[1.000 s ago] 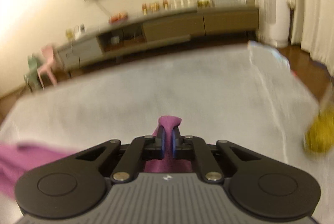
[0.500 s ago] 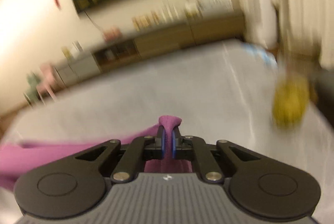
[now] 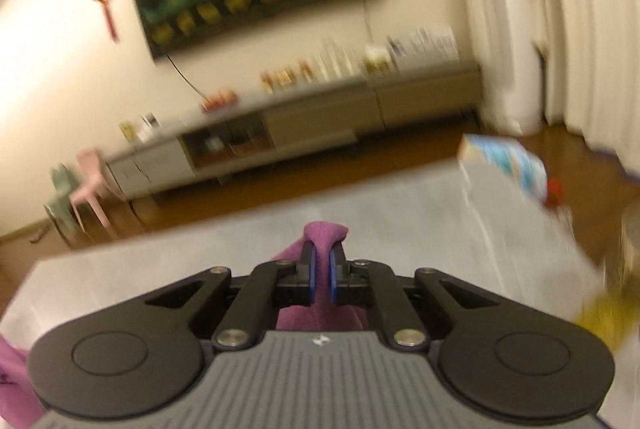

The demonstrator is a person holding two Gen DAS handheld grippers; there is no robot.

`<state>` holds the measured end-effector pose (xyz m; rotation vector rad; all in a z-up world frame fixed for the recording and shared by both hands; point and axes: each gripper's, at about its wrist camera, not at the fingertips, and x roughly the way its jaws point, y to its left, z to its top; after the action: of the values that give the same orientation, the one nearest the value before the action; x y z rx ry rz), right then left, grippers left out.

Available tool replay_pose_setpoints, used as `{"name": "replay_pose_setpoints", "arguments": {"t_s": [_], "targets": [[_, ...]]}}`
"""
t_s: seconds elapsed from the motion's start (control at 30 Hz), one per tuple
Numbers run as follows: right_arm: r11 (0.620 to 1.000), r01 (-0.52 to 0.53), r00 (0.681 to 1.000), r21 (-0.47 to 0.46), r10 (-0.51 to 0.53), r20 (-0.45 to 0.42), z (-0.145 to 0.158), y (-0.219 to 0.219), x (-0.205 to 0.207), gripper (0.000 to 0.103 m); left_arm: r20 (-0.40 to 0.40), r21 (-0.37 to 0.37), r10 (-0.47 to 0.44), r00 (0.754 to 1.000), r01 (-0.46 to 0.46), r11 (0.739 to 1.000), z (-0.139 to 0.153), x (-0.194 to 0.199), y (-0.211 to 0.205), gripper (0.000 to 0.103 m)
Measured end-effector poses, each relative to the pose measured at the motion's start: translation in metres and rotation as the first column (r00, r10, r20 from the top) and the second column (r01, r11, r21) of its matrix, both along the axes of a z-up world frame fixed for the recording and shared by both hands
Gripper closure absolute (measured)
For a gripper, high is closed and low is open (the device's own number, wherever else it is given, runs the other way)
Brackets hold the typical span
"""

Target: Fold clothes

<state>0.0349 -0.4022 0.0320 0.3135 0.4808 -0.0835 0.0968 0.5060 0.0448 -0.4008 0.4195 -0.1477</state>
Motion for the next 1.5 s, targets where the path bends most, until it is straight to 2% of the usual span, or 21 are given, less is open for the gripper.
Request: {"name": "replay_pose_setpoints", "arguments": {"t_s": [0.07, 0.13, 0.2, 0.27, 0.33, 0.37, 0.5, 0.57, 0.67, 0.8, 0.87, 0.93, 0.97, 1.0, 1.1, 1.17, 1.23, 1.3, 1.37, 1.43, 1.5], "targets": [[1.000, -0.020, 0.998, -0.017, 0.021, 0.058, 0.020, 0.000, -0.001, 0.097, 0.020, -0.036, -0.002, 1.000, 0.003, 0.999, -0.006, -0.022, 0.016, 0.103], [0.994, -0.071, 0.997, -0.082, 0.072, 0.016, 0.003, -0.001, -0.019, 0.097, -0.020, -0.053, -0.029, 0.999, 0.027, 0.998, -0.029, -0.040, 0.030, 0.103], [0.978, -0.145, 0.986, -0.152, 0.131, -0.100, -0.031, 0.005, -0.031, 0.095, -0.124, -0.042, -0.051, 0.991, 0.046, 0.998, -0.066, -0.052, 0.035, 0.103], [0.961, -0.213, 0.954, -0.179, 0.164, -0.251, -0.073, 0.012, -0.038, 0.093, -0.225, -0.032, -0.071, 0.972, 0.066, 0.997, -0.100, -0.056, 0.035, 0.103], [0.953, -0.244, 0.917, -0.180, 0.166, -0.362, -0.108, 0.016, -0.045, 0.081, -0.257, -0.039, -0.074, 0.964, 0.066, 0.997, -0.117, -0.060, 0.036, 0.103], [0.966, -0.214, 0.920, -0.146, 0.148, -0.364, -0.114, 0.013, -0.049, 0.075, -0.268, -0.044, -0.074, 0.961, 0.064, 0.997, -0.124, -0.062, 0.037, 0.103], [0.997, -0.036, 0.951, 0.071, 0.056, -0.304, -0.104, -0.007, -0.069, 0.066, -0.238, -0.060, -0.071, 0.969, 0.058, 0.997, -0.118, -0.062, 0.036, 0.103], [0.982, 0.053, 0.960, 0.181, 0.000, -0.281, -0.095, -0.014, -0.079, 0.058, -0.223, -0.061, -0.073, 0.972, 0.061, 0.996, -0.112, -0.061, 0.035, 0.103], [0.952, 0.123, 0.962, 0.282, -0.045, -0.268, -0.087, -0.018, -0.086, 0.055, -0.208, -0.070, -0.075, 0.975, 0.062, 0.996, -0.111, -0.061, 0.034, 0.103], [0.898, 0.224, 0.936, 0.379, -0.091, -0.340, -0.100, -0.026, -0.074, 0.040, -0.206, -0.077, -0.079, 0.975, 0.064, 0.995, -0.114, -0.062, 0.029, 0.103], [0.915, 0.232, 0.917, 0.331, -0.092, -0.389, -0.110, -0.021, -0.056, 0.042, -0.199, -0.074, -0.079, 0.977, 0.066, 0.995, -0.114, -0.060, 0.027, 0.103], [0.942, 0.180, 0.905, 0.281, -0.047, -0.423, -0.114, -0.011, -0.035, 0.088, -0.194, -0.056, -0.051, 0.980, 0.041, 0.998, -0.111, -0.054, 0.024, 0.103], [0.959, 0.150, 0.904, 0.240, -0.035, -0.425, -0.111, -0.005, -0.024, 0.095, -0.191, -0.059, -0.039, 0.981, 0.028, 0.998, -0.109, -0.051, 0.024, 0.103], [0.974, 0.115, 0.923, 0.195, -0.032, -0.383, -0.095, -0.001, -0.019, 0.095, -0.187, -0.062, -0.027, 0.982, 0.015, 0.998, -0.106, -0.049, 0.024, 0.103], [0.991, -0.021, 0.991, 0.133, 0.038, -0.129, -0.025, 0.004, -0.022, 0.095, -0.169, -0.066, -0.017, 0.985, 0.006, 0.998, -0.096, -0.051, 0.029, 0.103], [0.990, -0.135, 0.991, 0.034, 0.134, 0.031, 0.017, 0.013, -0.042, 0.095, -0.159, -0.071, -0.032, 0.987, 0.021, 0.997, -0.094, -0.057, 0.031, 0.103], [0.968, -0.233, 0.968, -0.094, 0.240, 0.073, 0.022, 0.021, -0.062, 0.095, -0.168, -0.078, -0.062, 0.984, 0.050, 0.996, -0.100, -0.065, 0.032, 0.103], [0.930, -0.320, 0.947, -0.180, 0.321, -0.027, -0.003, 0.025, -0.073, 0.094, -0.199, -0.071, -0.091, 0.976, 0.079, 0.994, -0.110, -0.072, 0.031, 0.103], [0.906, -0.389, 0.913, -0.170, 0.353, -0.206, -0.050, 0.021, -0.079, 0.090, -0.238, -0.065, -0.103, 0.966, 0.090, 0.994, -0.123, -0.078, 0.030, 0.103], [0.916, -0.372, 0.890, -0.147, 0.307, -0.337, -0.089, 0.014, -0.086, 0.081, -0.258, -0.071, -0.101, 0.961, 0.085, 0.994, -0.130, -0.083, 0.032, 0.103], [0.947, -0.312, 0.893, -0.081, 0.263, -0.365, -0.106, 0.007, -0.097, 0.079, -0.256, -0.071, -0.099, 0.962, 0.083, 0.994, -0.128, -0.085, 0.032, 0.103]]}}
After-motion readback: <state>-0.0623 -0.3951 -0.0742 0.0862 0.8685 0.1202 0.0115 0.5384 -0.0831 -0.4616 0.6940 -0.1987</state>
